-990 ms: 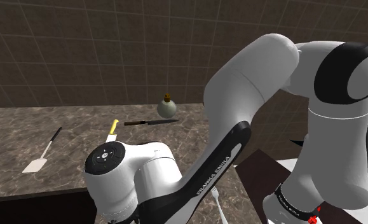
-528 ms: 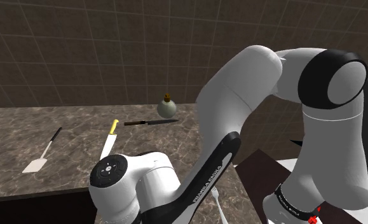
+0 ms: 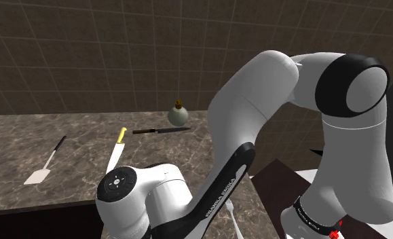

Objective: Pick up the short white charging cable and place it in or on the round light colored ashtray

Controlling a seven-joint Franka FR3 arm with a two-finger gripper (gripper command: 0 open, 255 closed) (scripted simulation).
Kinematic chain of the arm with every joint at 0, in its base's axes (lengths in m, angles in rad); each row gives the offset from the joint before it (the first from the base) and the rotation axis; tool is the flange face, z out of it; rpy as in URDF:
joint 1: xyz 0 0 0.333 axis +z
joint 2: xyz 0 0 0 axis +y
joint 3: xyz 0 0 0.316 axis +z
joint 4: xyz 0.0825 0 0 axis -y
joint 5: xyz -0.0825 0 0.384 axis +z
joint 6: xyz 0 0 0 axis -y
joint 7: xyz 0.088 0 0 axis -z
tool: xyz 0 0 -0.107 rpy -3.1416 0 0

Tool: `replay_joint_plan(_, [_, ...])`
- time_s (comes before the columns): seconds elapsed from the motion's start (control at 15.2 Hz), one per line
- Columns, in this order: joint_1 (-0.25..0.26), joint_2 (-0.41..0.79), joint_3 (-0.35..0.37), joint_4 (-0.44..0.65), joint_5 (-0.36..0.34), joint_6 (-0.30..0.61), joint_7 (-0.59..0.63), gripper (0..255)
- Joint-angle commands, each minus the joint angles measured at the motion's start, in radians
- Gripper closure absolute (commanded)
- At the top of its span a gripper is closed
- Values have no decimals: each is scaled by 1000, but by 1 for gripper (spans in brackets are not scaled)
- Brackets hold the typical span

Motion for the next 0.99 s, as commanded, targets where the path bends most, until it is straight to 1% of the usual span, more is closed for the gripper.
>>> replay_joint_plan(0.0, [0,3,-1,-1,0,1,0,0])
replay_joint_plan(0.33, [0,3,-1,-1,0,1,0,0])
replay_joint_plan(0.59, [-43,-91,55,3,76,-86,-48,0])
replay_joint_plan(0.92, [-43,-91,55,3,76,-86,-49,0])
